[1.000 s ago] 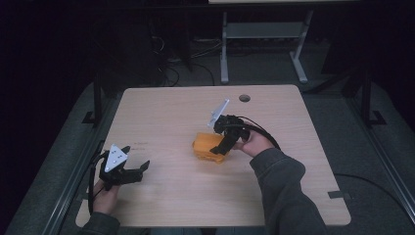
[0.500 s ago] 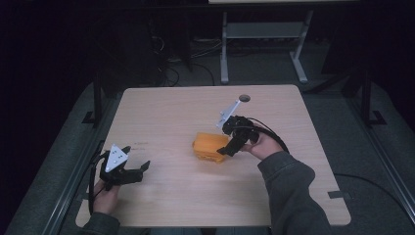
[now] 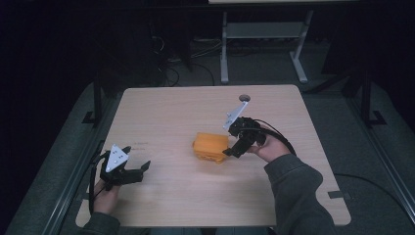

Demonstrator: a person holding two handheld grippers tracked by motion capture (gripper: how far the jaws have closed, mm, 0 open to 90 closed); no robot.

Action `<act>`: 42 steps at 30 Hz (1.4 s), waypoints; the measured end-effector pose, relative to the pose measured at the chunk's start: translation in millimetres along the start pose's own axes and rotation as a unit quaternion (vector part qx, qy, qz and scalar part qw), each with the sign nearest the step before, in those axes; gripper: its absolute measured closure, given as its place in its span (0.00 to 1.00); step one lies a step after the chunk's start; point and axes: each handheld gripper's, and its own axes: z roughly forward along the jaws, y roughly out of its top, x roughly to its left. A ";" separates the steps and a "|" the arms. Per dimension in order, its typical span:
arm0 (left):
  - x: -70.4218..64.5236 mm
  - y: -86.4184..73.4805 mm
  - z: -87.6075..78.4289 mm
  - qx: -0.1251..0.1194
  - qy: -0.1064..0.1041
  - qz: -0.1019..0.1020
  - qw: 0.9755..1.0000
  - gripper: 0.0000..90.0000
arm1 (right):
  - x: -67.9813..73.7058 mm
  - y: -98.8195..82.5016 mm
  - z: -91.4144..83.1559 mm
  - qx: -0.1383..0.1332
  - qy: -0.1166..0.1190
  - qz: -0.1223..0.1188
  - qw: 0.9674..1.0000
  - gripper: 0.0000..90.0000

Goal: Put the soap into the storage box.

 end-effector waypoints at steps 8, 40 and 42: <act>-0.2 0.1 0.3 0.001 0.000 0.002 1.000 0.16 | -0.9 -13.4 0.1 0.002 0.002 0.011 1.000 0.21; -0.3 -0.1 0.8 0.002 0.001 0.002 1.000 0.16 | 4.8 -46.0 -1.7 -0.015 0.006 0.041 0.999 0.22; -0.3 -0.1 0.8 0.002 0.001 0.002 1.000 0.16 | 5.4 -47.6 -0.9 -0.012 0.006 0.042 0.999 0.22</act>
